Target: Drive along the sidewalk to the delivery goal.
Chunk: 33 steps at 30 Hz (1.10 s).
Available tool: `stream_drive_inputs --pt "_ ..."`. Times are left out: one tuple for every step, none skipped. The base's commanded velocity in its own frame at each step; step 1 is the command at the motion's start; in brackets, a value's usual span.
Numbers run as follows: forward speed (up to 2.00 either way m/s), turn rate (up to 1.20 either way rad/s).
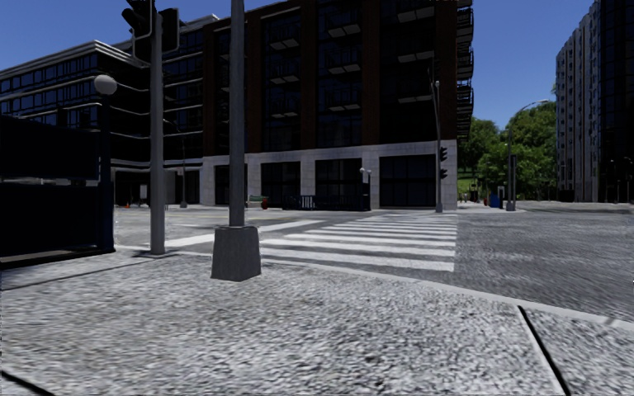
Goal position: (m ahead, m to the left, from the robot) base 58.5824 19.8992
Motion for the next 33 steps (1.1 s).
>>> stream_drive_inputs --pt "2.00 -0.53" --pt "2.00 -0.51" --pt "2.00 -0.49" --pt "2.00 -0.49" --pt "2.00 -0.48" --pt "2.00 -0.48" --pt "2.00 -0.42" --pt "2.00 -0.42" --pt "2.00 -0.39" --pt "2.00 -0.39" --pt "2.00 -0.39" --pt "2.00 -0.39" --pt "2.00 -0.39" --pt "2.00 -0.39" --pt "2.00 -0.39" --pt "2.00 -0.39" --pt "2.00 -0.39" --pt "2.00 -0.39" --pt "2.00 -0.39" --pt "2.00 -0.39" --pt "2.00 -0.39" --pt "2.00 -0.39" --pt "2.00 -0.39" --pt "2.00 -0.39" --pt "2.00 -0.39" --pt "2.00 -0.39" --pt "2.00 -0.36" --pt "2.00 -0.20" --pt "2.00 -0.20" --pt "2.00 -0.01" --pt "2.00 0.00" --pt "2.00 0.00" --pt "2.00 0.00"
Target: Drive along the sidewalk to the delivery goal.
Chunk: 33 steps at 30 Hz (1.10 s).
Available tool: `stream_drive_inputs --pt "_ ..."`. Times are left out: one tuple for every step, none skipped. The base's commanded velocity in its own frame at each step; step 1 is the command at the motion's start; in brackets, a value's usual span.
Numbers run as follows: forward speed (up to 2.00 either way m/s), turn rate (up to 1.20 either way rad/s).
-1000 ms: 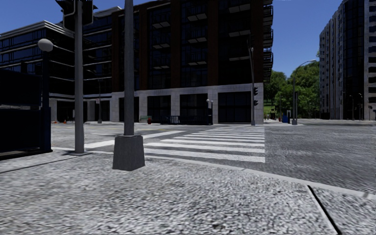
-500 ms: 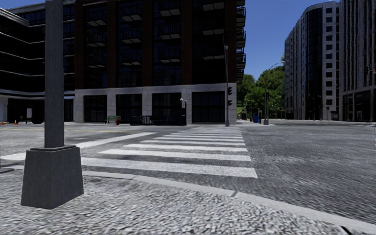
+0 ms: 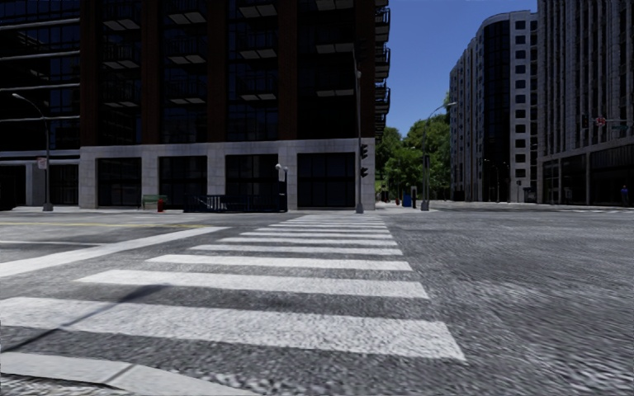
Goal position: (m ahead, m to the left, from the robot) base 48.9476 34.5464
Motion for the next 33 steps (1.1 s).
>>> stream_drive_inputs --pt "2.00 0.00" --pt "2.00 0.00" --pt "2.00 0.00" --pt "2.00 0.00" --pt "2.00 0.00" --pt "2.00 0.00" --pt "1.99 0.00" --pt "1.99 0.00" --pt "1.80 0.00" --pt "1.60 0.00" --pt "1.43 0.00" --pt "1.43 0.00" --pt "1.37 0.00" --pt "1.36 0.00" --pt "1.36 0.00" --pt "1.36 0.00" --pt "1.36 0.00" --pt "1.36 0.00" --pt "1.36 0.00" --pt "1.36 0.00" --pt "1.36 0.00" --pt "1.36 0.00" --pt "1.36 0.00" --pt "1.36 0.00" --pt "1.37 0.00" --pt "1.37 0.00" --pt "1.37 0.00" --pt "1.38 0.00" --pt "1.38 0.00" --pt "1.38 0.00" --pt "1.38 0.00" --pt "1.40 0.00" --pt "1.40 0.00"
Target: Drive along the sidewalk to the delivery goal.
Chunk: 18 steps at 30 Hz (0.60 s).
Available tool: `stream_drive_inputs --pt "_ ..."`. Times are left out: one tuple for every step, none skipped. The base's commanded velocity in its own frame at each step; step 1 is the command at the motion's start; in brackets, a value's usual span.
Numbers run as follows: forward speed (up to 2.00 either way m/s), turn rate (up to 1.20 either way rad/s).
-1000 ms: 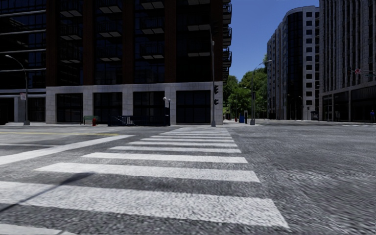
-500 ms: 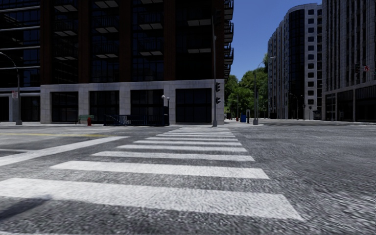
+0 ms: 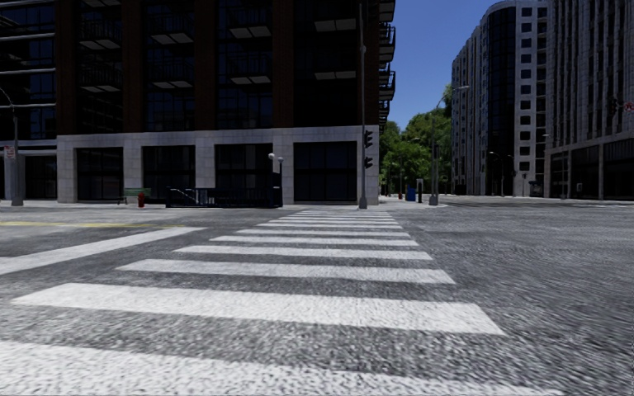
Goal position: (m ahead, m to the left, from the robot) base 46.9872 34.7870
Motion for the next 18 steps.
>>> stream_drive_inputs --pt "1.40 0.00" --pt "1.41 0.00" --pt "1.41 0.00" --pt "1.43 0.00" --pt "1.43 0.00" --pt "1.44 0.00" --pt "1.45 0.00" --pt "1.45 0.00" --pt "1.46 0.00" --pt "1.47 0.00" --pt "1.48 0.00" --pt "1.48 0.00" --pt "1.50 0.00" --pt "1.54 0.00" --pt "2.00 0.00" --pt "2.00 0.00" --pt "2.00 0.00" --pt "2.00 0.00"
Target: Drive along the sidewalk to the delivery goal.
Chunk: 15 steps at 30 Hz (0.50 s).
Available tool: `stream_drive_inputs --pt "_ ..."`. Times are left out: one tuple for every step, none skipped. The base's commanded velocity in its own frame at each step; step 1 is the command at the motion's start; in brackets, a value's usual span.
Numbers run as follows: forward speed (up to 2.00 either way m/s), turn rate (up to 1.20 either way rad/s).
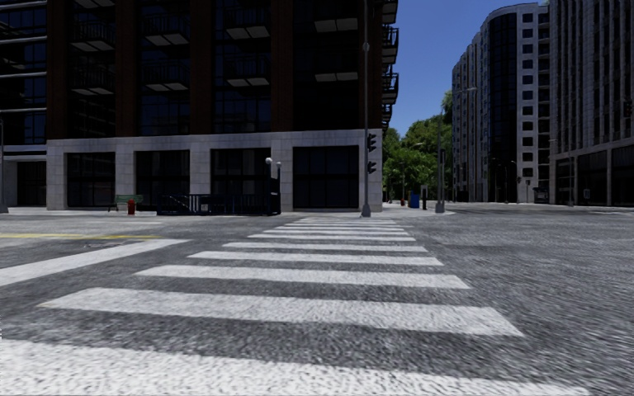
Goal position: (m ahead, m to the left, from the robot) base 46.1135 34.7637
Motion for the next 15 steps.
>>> stream_drive_inputs --pt "2.00 0.00" --pt "2.00 0.00" --pt "2.00 0.00" --pt "2.00 0.00" --pt "2.00 0.00" --pt "2.00 0.00" --pt "2.00 0.00" --pt "2.00 0.00" --pt "2.00 0.00" --pt "2.00 0.00" --pt "2.00 0.00" --pt "2.00 0.00" --pt "2.00 0.00" --pt "2.00 0.00" --pt "2.00 0.00"
